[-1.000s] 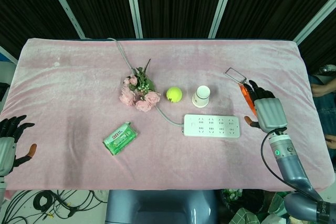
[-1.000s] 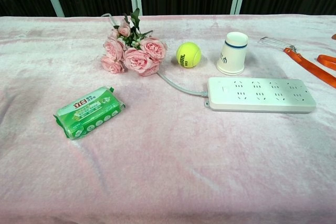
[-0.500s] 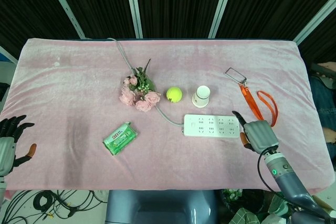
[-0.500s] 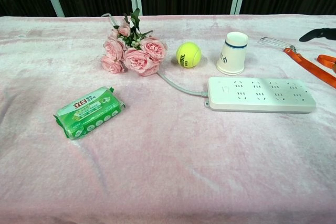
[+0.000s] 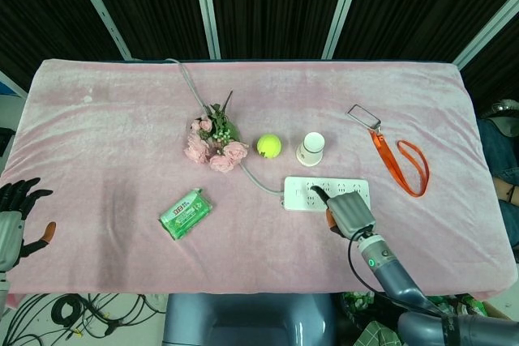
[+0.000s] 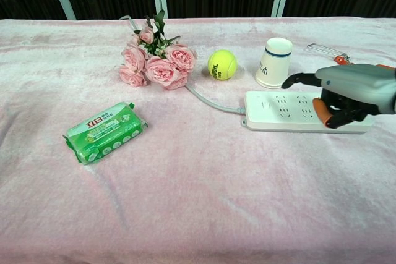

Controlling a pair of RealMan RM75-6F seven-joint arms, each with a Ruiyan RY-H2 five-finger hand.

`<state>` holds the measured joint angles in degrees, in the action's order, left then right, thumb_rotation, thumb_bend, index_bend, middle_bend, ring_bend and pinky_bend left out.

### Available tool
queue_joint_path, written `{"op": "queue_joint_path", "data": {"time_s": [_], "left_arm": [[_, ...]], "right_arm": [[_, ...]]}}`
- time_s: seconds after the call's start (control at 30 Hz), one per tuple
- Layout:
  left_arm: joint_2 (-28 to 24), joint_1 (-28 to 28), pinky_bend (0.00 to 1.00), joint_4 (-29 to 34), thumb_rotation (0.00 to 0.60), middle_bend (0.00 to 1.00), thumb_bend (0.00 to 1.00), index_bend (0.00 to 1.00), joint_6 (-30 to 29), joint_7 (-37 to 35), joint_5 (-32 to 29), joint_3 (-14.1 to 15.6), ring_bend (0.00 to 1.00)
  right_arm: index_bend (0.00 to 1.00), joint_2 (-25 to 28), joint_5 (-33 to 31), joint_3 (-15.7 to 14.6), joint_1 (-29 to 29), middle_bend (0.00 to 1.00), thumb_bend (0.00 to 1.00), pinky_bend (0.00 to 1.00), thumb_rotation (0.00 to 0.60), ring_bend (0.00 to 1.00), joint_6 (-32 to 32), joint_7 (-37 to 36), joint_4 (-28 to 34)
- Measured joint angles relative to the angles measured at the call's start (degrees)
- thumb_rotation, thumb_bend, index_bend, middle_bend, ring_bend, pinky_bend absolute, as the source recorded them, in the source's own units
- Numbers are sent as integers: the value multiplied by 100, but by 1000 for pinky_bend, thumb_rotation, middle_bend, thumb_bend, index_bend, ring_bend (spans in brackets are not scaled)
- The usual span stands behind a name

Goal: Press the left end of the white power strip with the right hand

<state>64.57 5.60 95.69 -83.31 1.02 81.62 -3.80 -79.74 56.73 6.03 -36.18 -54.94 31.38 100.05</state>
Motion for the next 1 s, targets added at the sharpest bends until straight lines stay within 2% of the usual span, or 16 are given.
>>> {"op": "queue_joint_path", "data": {"time_s": [0.27,0.47,0.77,1.0], "left_arm": [[-13,8,63,0,600,101,373,257,11,-22,-5,-6,43],[-15,11,64,-1,600,101,374,257,17,-26,-7,-8,43],[-7,10,67,21,600,101,373,257,4,9,-11,-10,43],[-4,7,67,28,600,101,373,257,-3,18,-12,-10,43]], "right_arm": [[155,-322,-476,79,-341,952,825,1000,600,1000,91,371,-172],[180,-379,-678,11,-433,952,825,1000,600,1000,70,505,-191],[207,-376,-546,-190,-393,952,825,1000,600,1000,-44,376,-142],[207,-399,-531,-187,-453,952,825,1000,600,1000,-51,311,-177]]}}
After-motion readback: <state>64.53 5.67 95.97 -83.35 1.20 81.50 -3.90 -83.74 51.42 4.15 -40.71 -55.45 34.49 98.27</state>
